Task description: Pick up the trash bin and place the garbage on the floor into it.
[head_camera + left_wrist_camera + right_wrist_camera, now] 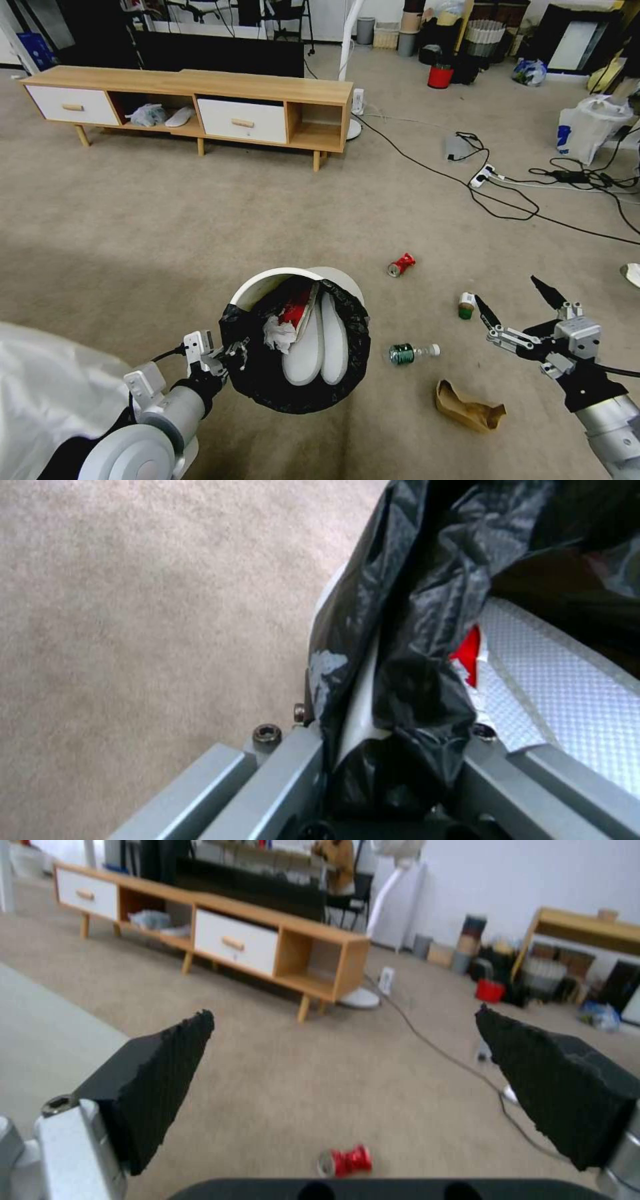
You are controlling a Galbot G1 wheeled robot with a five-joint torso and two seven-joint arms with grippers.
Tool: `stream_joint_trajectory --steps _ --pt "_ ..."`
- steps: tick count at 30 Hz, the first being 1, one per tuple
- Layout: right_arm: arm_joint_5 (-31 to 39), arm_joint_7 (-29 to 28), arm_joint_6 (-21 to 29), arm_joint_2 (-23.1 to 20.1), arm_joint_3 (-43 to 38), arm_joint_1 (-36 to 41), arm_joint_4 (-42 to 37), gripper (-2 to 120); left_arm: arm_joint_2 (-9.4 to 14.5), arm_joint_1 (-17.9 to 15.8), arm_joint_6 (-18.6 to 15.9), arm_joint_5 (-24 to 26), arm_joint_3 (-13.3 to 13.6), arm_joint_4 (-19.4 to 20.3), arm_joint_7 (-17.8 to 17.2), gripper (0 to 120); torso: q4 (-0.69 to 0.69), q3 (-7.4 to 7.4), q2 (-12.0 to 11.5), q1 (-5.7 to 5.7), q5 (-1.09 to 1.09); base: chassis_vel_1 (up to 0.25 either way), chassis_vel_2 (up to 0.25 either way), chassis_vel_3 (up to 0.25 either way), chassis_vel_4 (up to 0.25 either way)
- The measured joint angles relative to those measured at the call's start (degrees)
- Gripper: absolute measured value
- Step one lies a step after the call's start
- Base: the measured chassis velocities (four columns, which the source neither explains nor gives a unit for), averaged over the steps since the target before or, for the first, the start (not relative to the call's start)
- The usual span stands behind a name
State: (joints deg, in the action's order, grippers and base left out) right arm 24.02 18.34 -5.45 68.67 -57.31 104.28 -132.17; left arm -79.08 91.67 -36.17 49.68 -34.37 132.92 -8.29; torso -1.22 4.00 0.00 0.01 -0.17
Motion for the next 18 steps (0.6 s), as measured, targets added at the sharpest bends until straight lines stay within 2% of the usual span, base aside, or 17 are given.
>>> stream_joint_trajectory --steps 9,12,15,18 --pt "-2.3 0.2 -2.4 -1.5 -1.1 0.6 3.0 100 0.1 0.2 0.0 0.0 -0.2 0.0 0.0 0 -0.02 -0.02 0.0 -0.01 0.00 -0.020 0.016 0.018 -0.018" --pt "-3.2 0.2 -2.0 -4.4 -1.3 1.0 5.4 100 0.4 0.1 0.0 0.0 0.0 -0.1 0.0 0 -0.02 -0.02 0.0 -0.01 0.01 0.000 0.000 0.000 0.000" --pt "-3.2 -0.1 -1.7 -5.4 -1.3 1.1 5.9 100 0.5 0.0 0.0 0.0 0.0 -0.1 0.0 0 -0.02 -0.02 0.0 -0.01 0.01 0.000 0.000 0.000 0.000" --pt "-3.2 -1.7 1.8 -9.5 -1.3 2.0 7.2 100 0.9 -0.2 0.0 0.0 0.3 -0.1 0.0 0 0.00 -0.02 0.0 -0.01 0.01 0.000 0.000 0.000 0.000"
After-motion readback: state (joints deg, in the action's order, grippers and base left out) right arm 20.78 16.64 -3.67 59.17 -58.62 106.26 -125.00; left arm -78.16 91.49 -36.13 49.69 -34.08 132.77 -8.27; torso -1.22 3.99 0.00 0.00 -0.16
